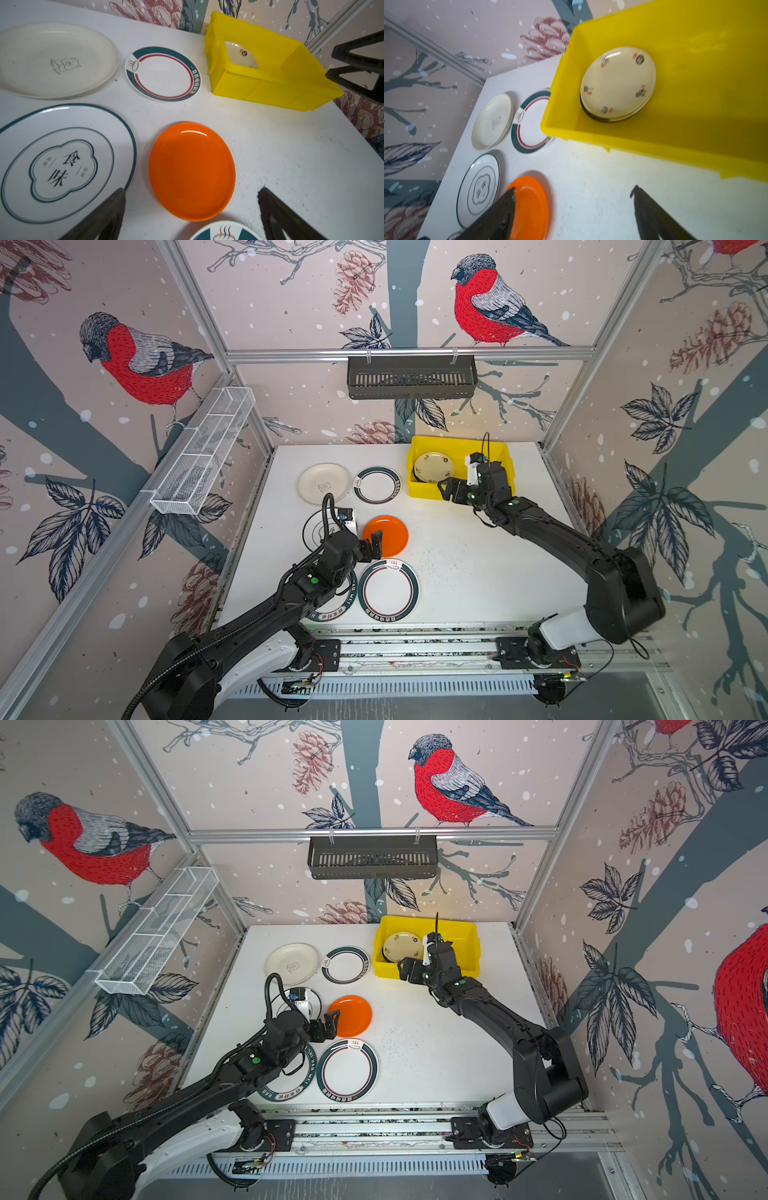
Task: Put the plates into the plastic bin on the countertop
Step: 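Move the right gripper back toward the orange plate, then close the right gripper on the rim of the green-and-red-rimmed plate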
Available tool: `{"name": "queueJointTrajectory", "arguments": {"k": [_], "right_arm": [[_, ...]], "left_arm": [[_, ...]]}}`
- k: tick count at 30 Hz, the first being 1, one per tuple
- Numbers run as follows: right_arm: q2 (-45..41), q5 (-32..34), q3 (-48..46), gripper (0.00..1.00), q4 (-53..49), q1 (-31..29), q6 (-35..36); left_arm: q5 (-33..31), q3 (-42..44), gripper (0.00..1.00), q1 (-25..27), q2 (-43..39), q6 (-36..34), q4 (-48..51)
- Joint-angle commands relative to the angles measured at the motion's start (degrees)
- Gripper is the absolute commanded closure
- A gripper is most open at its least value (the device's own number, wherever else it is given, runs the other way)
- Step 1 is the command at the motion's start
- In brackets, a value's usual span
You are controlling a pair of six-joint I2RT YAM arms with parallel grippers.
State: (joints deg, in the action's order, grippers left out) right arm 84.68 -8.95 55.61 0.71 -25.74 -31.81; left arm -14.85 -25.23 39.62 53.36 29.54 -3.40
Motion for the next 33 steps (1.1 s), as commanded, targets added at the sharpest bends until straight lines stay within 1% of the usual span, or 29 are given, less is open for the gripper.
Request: {"name": "queueJointTrajectory", "arguments": {"k": [1, 4, 7, 10, 11, 12, 14, 15, 16, 18, 20, 27, 29, 33], "right_arm": [[-1.59, -5.61, -5.44, 0.12, 1.48, -3.09, -1.59], [-3.24, -5.05, -10.52, 0.12, 2.57, -7.35, -1.68], [-3.52, -5.73, -13.50, 0.13, 2.89, -10.75, -1.61], [-3.23, -6.55, -15.63, 0.16, 3.20, -13.32, -1.54], [-2.94, -7.17, -16.37, 0.18, 3.52, -13.95, -1.67], [-2.68, -7.78, -16.93, 0.24, 3.95, -14.42, -1.84], [-1.31, -10.62, -17.64, 0.39, 4.32, -15.04, -1.66], [-0.60, -11.93, -17.65, 0.44, 4.26, -15.26, -1.59], [0.12, -13.21, -17.72, 0.47, 4.34, -15.67, -1.59], [1.06, -14.50, -18.17, 0.49, 4.90, -16.67, -1.26], [1.51, -14.69, -18.60, 0.49, 5.00, -17.86, -0.89], [3.29, -18.07, -20.52, 0.63, 7.71, -19.47, -2.70], [4.12, -19.42, -20.79, 0.65, 8.68, -19.70, -3.23], [4.50, -19.62, -21.12, 0.67, 9.66, -20.46, -3.78]], "left_arm": [[3.71, 0.56, 0.02, 0.02, -0.70, 5.33, 6.82], [5.53, 1.95, 0.02, 0.02, -0.98, 6.88, 7.86], [6.81, 2.98, 0.02, 0.02, -0.98, 8.02, 7.52], [8.01, 3.67, 0.02, 0.02, -0.97, 8.93, 6.21], [8.29, 3.85, 0.02, 0.02, -0.98, 9.11, 5.75], [8.42, 3.94, 0.02, 0.02, -0.98, 9.22, 5.33], [8.51, 4.23, 0.02, 0.02, -0.98, 9.35, 4.22], [8.51, 4.31, 0.02, 0.02, -0.98, 9.47, 3.68], [8.52, 4.32, 0.02, 0.02, -0.98, 9.55, 3.26], [8.48, 4.02, 0.02, 0.02, -1.07, 9.41, 2.37], [8.51, 3.44, 0.02, 0.02, -1.22, 9.05, 1.85], [7.70, 3.21, 0.02, 0.02, -1.95, 8.45, 0.90], [7.88, 3.51, 0.02, 0.02, -1.90, 8.41, -0.19], [8.63, 4.05, 0.02, 0.02, -1.16, 8.62, -2.83]]}}
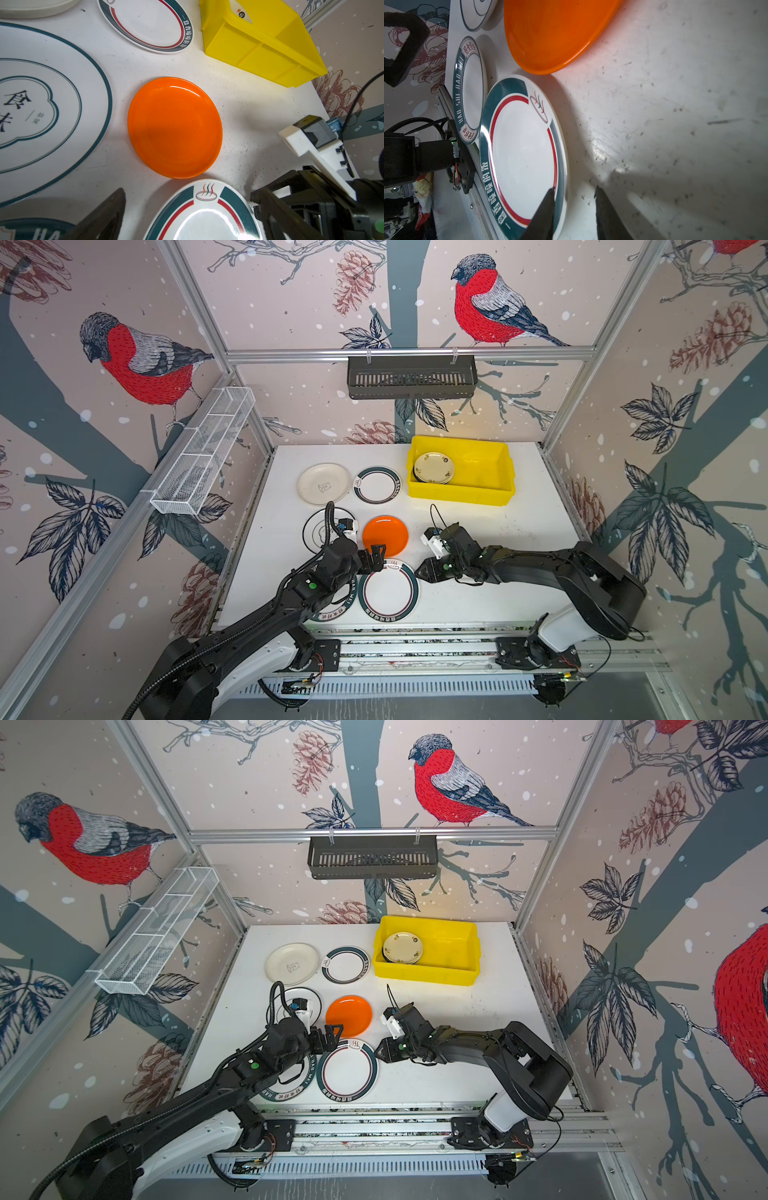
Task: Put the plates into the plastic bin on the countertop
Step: 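Close the right gripper on the rim of the green-and-red-rimmed plate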
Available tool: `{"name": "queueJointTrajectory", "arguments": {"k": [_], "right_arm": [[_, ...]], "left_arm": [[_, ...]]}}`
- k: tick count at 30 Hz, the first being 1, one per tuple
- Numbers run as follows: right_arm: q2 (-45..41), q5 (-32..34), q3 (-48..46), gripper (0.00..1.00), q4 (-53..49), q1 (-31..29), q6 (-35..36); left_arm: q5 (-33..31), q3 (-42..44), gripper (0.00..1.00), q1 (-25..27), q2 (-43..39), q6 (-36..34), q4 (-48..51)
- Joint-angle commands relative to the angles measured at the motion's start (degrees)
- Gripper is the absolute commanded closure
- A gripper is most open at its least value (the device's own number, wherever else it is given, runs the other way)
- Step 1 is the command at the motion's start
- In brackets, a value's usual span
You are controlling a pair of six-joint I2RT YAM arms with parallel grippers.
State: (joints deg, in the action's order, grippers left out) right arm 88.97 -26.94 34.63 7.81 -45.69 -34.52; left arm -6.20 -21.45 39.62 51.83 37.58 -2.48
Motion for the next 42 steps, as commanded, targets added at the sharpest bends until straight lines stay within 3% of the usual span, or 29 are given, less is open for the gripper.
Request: {"name": "queueJointTrajectory", "arguments": {"k": [1, 8, 21, 38, 42], "right_arm": [[0.33, -1.65, -0.09, 0.68, 2.64, -0.70, -1.07], [2.22, 1.35, 0.52, 0.72, 0.40, -1.58, 0.15], [5.35, 1.88, 0.17, 0.97, 1.29, -2.00, -0.55], [-0.77, 3.42, -1.49, 1.00, -2.05, 2.75, -0.25], [-4.26, 8.86, -0.54, 1.00, -7.65, 4.61, 2.03]], "left_arm": [[0.16, 0.27, 0.02, 0.02, 0.77, 0.62, -4.15], [0.76, -0.08, 0.02, 0.02, 2.48, 0.34, -4.75], [0.61, 1.06, 0.02, 0.02, 2.57, 0.99, -5.73], [-0.03, 0.97, 0.02, 0.02, 2.57, 0.50, -5.96], [-0.50, 0.95, 0.02, 0.02, 2.57, 0.30, -5.87]]}}
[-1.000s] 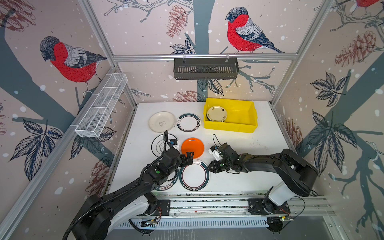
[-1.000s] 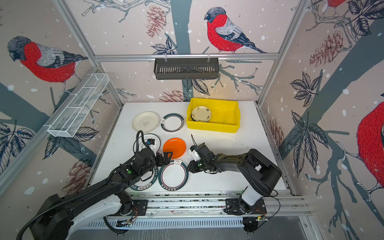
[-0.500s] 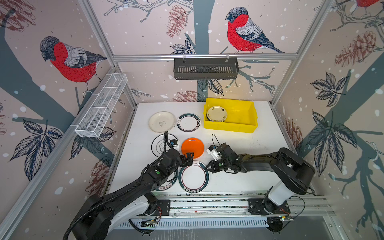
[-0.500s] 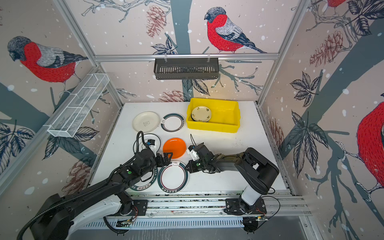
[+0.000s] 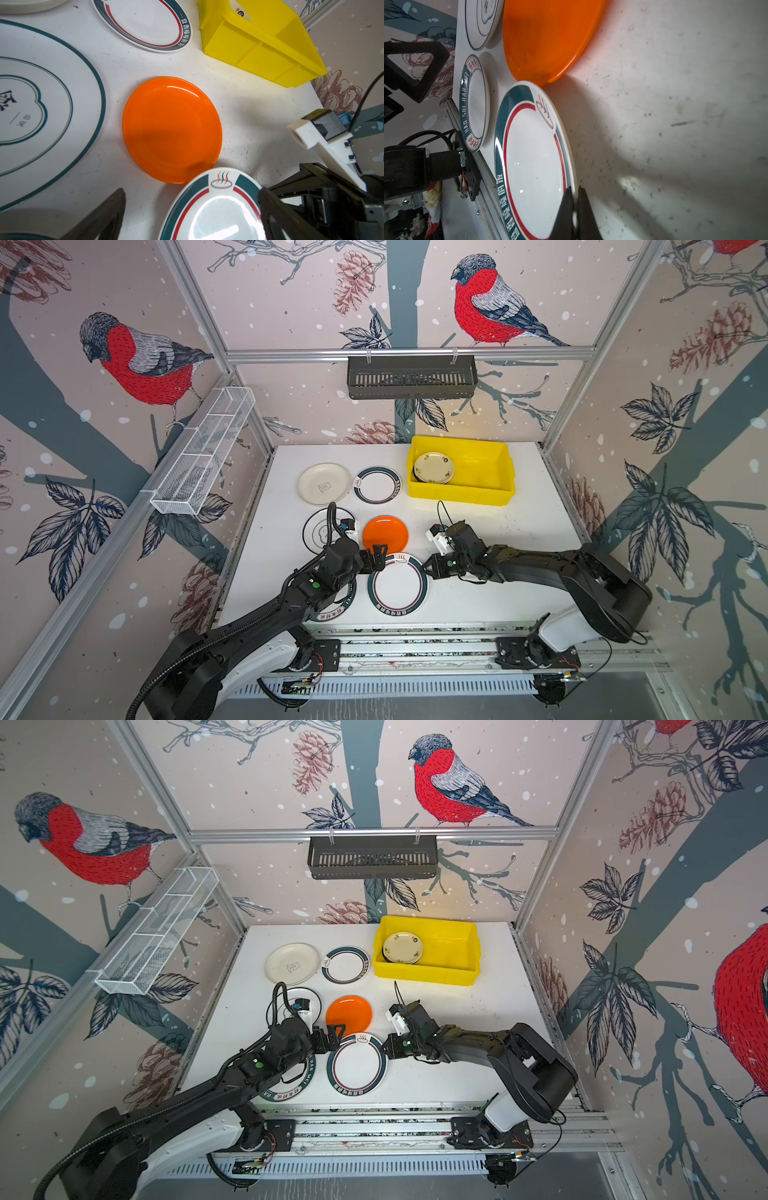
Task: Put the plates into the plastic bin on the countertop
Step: 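Close the right gripper on the rim of the green-and-red-rimmed plate, then lift the green-and-red-rimmed plate with the right gripper and carry it into the yellow bin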
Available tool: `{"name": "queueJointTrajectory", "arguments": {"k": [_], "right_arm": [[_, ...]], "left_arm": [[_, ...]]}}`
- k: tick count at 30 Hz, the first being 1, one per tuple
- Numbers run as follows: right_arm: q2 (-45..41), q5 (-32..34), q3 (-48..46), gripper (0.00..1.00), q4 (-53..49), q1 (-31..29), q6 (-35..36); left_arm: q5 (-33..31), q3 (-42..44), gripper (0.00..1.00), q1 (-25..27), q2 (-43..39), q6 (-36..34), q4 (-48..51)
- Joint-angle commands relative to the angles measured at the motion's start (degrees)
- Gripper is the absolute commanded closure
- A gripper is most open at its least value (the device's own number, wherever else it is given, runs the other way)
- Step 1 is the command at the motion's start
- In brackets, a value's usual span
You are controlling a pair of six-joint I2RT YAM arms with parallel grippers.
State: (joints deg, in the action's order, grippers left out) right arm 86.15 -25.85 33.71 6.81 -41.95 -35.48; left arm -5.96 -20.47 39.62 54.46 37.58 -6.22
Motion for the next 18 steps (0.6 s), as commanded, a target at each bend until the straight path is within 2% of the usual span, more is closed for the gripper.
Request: {"name": "queueJointTrajectory", "arguments": {"k": [1, 6, 10, 18], "right_arm": [[-2.56, 8.28, 0.39, 1.00, -7.20, 1.78, 3.39], [-6.75, 7.34, -0.05, 1.00, -8.41, 7.79, 3.47], [-10.11, 11.56, 2.78, 1.00, -13.33, 11.18, 3.93], [-20.39, 14.33, 5.74, 1.00, -16.83, 17.14, 3.48]], "left_arm": [[-0.96, -0.01, 0.02, 0.02, -0.05, 0.15, -2.13], [-1.70, -0.26, 0.02, 0.02, 0.45, -0.31, -2.88], [-1.15, -0.62, 0.02, 0.02, 0.83, -2.19, -4.75], [-2.69, -1.66, 0.02, 0.02, 3.28, -5.68, -8.55]]}}
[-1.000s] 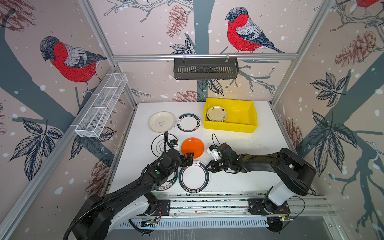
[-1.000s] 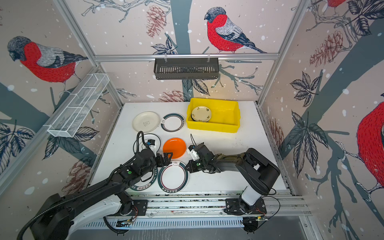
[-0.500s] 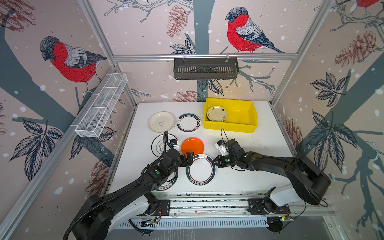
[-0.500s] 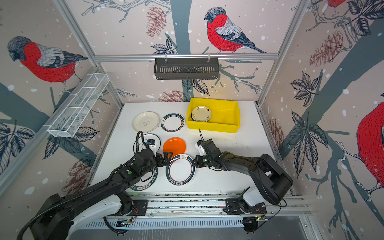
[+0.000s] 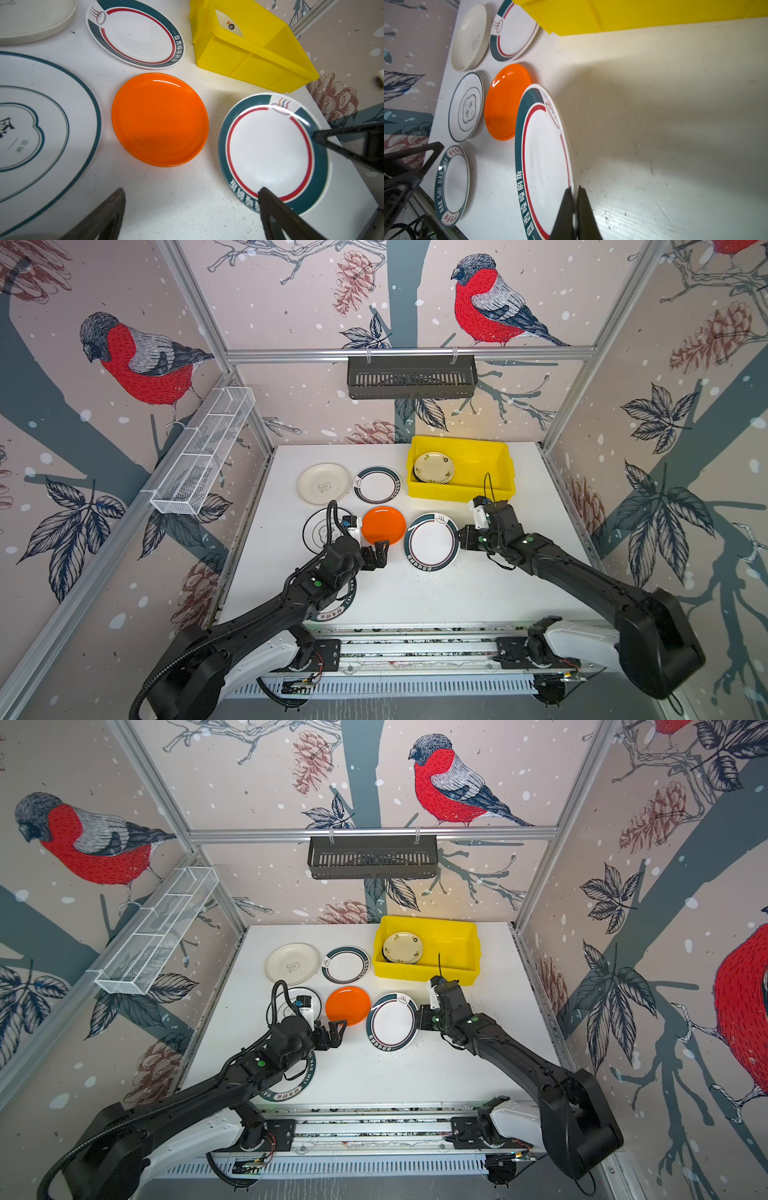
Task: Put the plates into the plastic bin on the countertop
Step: 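Lift the green-and-red-rimmed plate with the right gripper and carry it into the yellow bin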
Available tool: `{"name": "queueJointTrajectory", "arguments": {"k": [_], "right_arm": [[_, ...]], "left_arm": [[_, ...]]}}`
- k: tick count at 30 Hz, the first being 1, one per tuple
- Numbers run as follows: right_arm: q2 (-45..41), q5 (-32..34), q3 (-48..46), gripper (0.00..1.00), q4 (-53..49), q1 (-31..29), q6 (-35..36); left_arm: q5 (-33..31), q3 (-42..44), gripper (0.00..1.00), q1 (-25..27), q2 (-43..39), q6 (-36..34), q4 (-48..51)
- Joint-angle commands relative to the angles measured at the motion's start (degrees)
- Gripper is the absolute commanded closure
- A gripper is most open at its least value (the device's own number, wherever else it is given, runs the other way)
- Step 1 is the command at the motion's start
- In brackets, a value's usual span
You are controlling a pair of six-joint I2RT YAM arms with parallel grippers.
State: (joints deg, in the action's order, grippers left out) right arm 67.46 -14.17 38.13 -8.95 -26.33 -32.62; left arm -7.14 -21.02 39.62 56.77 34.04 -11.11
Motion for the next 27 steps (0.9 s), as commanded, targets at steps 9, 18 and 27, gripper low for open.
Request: {"name": "queueJointTrajectory", "arguments": {"k": [9, 18, 27], "right_arm": [[0.28, -1.61, 10.38, 1.00, 1.76, 8.36, -0.17], [11.93, -1.35, 21.82, 1.00, 6.07, 13.04, -1.92], [26.58, -1.12, 33.40, 1.00, 9.13, 16.31, -4.44]], "left_arm": [[-1.21, -5.02, 0.02, 0.02, 6.39, -7.25, -6.49], [1.35, -6.14, 0.02, 0.02, 8.32, -11.78, -10.75], [-0.66, -4.90, 0.02, 0.02, 6.10, -13.65, -10.07]]}}
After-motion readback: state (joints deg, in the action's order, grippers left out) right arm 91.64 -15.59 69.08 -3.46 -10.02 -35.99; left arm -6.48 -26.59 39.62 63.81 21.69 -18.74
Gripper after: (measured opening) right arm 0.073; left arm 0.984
